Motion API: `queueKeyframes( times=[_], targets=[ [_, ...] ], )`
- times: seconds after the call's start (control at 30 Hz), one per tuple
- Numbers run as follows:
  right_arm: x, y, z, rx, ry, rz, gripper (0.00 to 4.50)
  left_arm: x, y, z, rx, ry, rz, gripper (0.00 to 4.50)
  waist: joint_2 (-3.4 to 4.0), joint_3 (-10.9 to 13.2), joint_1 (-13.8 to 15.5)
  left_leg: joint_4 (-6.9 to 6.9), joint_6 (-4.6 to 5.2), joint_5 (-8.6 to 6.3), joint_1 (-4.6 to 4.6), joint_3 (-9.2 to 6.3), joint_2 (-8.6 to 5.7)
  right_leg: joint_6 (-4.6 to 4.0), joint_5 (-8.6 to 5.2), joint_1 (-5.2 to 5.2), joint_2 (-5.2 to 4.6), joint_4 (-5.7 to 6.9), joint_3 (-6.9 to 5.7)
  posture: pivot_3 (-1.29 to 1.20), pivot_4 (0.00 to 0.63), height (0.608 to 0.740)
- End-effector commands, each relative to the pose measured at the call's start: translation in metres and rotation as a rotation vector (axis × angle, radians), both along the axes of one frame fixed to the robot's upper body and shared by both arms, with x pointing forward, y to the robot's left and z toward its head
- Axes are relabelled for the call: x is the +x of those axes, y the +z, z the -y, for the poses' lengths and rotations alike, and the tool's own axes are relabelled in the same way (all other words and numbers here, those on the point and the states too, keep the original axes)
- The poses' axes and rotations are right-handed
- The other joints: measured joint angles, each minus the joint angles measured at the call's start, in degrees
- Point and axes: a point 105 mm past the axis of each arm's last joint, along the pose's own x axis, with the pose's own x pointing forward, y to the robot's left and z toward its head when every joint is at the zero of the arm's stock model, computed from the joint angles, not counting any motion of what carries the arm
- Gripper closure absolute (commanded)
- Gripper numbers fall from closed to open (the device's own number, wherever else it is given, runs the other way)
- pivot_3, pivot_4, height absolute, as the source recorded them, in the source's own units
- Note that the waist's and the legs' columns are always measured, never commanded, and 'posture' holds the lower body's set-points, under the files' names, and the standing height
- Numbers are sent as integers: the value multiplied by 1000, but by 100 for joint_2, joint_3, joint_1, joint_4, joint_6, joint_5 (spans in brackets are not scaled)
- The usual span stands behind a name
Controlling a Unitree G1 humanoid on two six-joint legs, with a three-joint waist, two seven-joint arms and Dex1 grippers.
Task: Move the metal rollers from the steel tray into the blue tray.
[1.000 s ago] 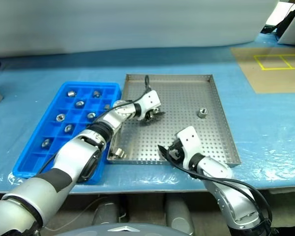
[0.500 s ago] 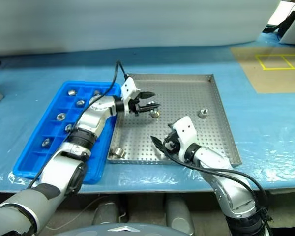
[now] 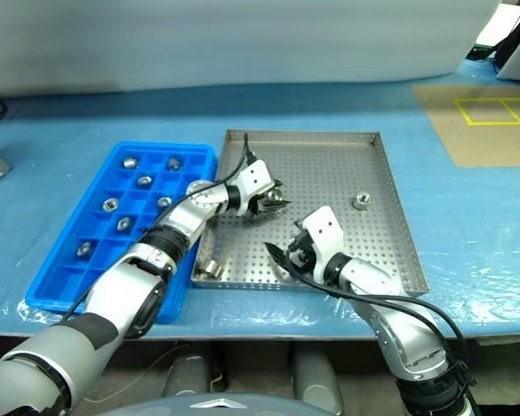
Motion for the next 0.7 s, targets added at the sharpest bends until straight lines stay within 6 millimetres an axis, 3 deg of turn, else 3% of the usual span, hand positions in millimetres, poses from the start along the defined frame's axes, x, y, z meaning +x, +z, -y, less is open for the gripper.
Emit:
queueKeyframes(
  times=[0.03,0.13,0.43,0.63,0.7],
  targets=[
    [-3,8,0,5,-7,36,341,9,19,2,-9,20,77,990,0,0,-1,1,0,0,0,0,0,0,0,0,0,1,1,-467,150,740],
    [-3,6,1,0,-15,32,341,11,12,-1,26,42,69,15,0,0,-6,2,0,0,1,0,-1,1,1,2,0,0,3,-475,150,740],
    [-4,4,6,-12,-36,31,341,-12,-38,0,167,-68,-26,15,-1,-1,-4,1,2,-2,25,0,-1,0,0,28,-1,-4,1,-483,150,740],
    [-4,2,7,-16,-39,28,341,-9,-43,-5,190,-28,-29,15,-1,-1,-16,3,3,-3,60,-2,1,3,-2,72,-10,-10,0,-482,150,740],
    [-5,2,7,-17,-39,29,341,-7,-42,-6,188,-17,-26,422,-2,-1,-20,3,3,-3,64,-5,1,4,-3,75,-11,-10,0,-481,150,740]
  ],
)
